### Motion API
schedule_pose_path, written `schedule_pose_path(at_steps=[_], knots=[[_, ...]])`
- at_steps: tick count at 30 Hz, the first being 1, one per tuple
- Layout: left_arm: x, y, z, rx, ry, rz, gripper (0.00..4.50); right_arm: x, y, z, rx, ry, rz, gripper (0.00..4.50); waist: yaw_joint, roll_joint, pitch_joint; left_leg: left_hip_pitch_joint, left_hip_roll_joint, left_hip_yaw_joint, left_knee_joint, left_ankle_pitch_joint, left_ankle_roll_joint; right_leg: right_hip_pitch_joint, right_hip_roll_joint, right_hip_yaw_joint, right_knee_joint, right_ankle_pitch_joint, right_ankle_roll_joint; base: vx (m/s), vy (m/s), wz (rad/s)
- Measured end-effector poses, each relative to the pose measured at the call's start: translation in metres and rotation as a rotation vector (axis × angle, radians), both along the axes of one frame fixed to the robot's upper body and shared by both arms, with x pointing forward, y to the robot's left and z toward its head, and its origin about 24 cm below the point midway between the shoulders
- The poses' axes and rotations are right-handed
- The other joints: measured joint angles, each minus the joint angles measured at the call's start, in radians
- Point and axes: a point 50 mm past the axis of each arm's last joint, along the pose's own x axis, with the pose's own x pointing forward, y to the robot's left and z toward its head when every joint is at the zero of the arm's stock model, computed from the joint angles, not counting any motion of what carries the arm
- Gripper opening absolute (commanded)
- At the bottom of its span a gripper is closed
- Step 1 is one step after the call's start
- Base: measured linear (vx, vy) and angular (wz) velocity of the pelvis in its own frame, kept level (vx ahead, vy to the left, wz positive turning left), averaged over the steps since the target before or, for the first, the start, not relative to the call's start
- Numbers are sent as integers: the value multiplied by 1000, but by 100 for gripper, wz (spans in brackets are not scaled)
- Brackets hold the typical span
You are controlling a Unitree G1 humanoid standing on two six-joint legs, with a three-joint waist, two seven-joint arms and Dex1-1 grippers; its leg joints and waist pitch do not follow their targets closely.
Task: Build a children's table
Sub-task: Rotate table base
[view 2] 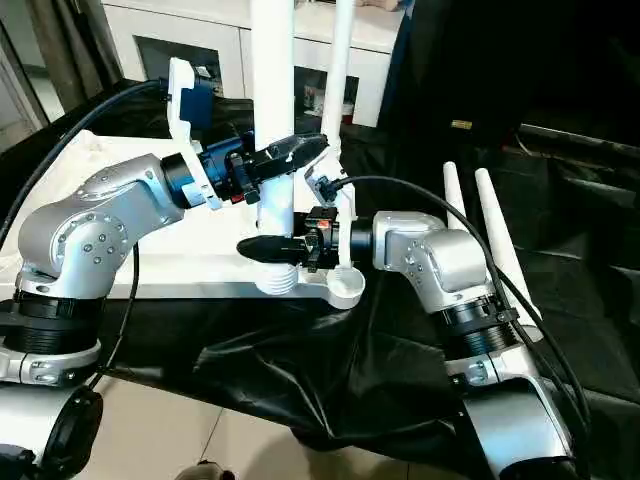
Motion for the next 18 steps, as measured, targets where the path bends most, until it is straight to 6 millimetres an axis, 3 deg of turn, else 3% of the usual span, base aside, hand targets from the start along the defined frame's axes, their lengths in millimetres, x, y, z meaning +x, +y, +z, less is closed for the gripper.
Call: schedule_pose_path(at_steps=[9,11,18], knots=[[1,2,0,-4,8,7,184,-1,3,0,6,-15,14,207,1,0,0,0,0,0,0,0,0,0,0,0,0,0,0,0,0,0],[1,2,0,-3,8,14,254,0,3,0,4,-19,13,206,0,0,0,0,0,0,0,0,0,0,0,0,1,0,0,0,0,0],[5,2,4,-75,-8,75,299,4,7,0,40,-34,-42,199,0,0,0,0,0,0,0,0,0,0,0,0,1,0,0,0,0,0]])
